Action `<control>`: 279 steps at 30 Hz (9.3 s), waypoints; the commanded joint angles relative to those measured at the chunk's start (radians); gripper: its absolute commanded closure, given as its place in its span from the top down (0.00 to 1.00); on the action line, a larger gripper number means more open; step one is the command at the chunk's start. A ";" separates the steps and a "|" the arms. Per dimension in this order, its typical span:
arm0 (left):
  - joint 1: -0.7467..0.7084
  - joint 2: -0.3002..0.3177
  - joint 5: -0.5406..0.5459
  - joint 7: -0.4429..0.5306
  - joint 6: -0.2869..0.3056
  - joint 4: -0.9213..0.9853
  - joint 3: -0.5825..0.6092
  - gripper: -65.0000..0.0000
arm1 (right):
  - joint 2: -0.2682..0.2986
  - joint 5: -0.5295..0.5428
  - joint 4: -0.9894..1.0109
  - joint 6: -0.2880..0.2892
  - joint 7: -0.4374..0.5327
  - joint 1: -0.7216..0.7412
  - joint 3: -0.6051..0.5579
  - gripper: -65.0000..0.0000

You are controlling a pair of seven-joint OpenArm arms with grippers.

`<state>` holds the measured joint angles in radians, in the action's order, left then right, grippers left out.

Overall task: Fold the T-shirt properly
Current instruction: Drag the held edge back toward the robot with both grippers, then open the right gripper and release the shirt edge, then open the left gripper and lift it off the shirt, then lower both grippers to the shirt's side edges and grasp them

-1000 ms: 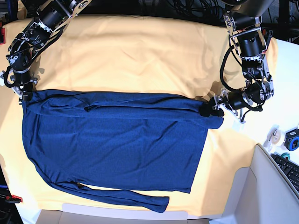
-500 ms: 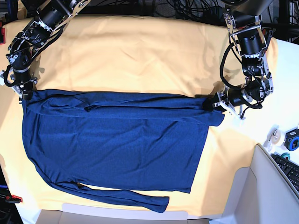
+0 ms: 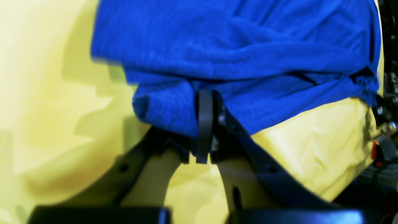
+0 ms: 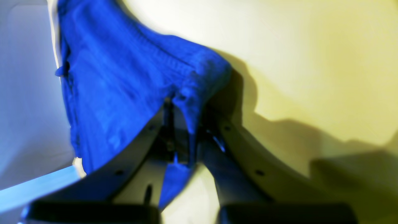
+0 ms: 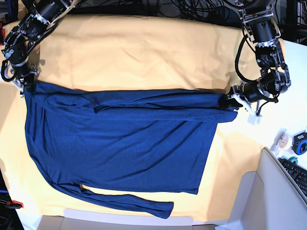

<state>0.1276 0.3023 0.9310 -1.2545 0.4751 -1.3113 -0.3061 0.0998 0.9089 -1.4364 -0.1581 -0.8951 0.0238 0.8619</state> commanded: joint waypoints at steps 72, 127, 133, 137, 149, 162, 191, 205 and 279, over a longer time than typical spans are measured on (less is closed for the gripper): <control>-0.593 -0.018 0.010 0.077 0.003 -0.314 -0.198 0.11 | 0.024 0.000 -0.260 0.102 -0.128 -0.540 0.006 0.00; -0.596 0.015 0.012 0.066 0.000 -0.396 -0.347 0.29 | -0.004 0.005 -0.453 0.104 -0.135 -0.643 0.306 0.41; -0.593 0.019 0.010 0.066 0.000 -0.400 -0.391 0.29 | -0.004 0.005 -0.501 0.104 -0.135 -0.632 0.305 0.41; -0.592 0.038 0.013 0.066 0.000 -0.402 -0.391 0.29 | -0.001 0.005 -0.525 0.104 -0.134 -0.611 0.305 0.41; -0.561 0.042 0.010 0.066 0.000 -0.609 -0.391 0.29 | 0.004 0.005 -0.576 0.105 -0.135 -0.471 0.300 0.41; -0.191 0.068 0.009 -0.142 0.000 -0.597 -0.350 0.29 | 0.104 -0.024 -0.565 0.105 -0.131 -0.230 0.039 0.41; 0.542 0.061 0.015 0.218 0.001 0.643 0.235 0.38 | 0.133 -0.436 -0.142 0.297 -0.129 0.241 -0.261 0.41; 0.556 0.067 0.009 0.304 0.001 0.718 0.236 0.38 | 0.133 -0.437 -0.139 0.297 -0.129 0.264 -0.260 0.41; 0.499 -0.036 0.007 0.556 -0.005 0.718 0.393 0.00 | 0.314 -0.480 0.501 0.615 -0.112 0.558 -0.313 0.41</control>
<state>0.5926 0.2584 0.9260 -0.7078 0.4622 -0.5785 0.0872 0.3912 0.4046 -0.9104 0.4454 -1.0328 0.5426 0.5526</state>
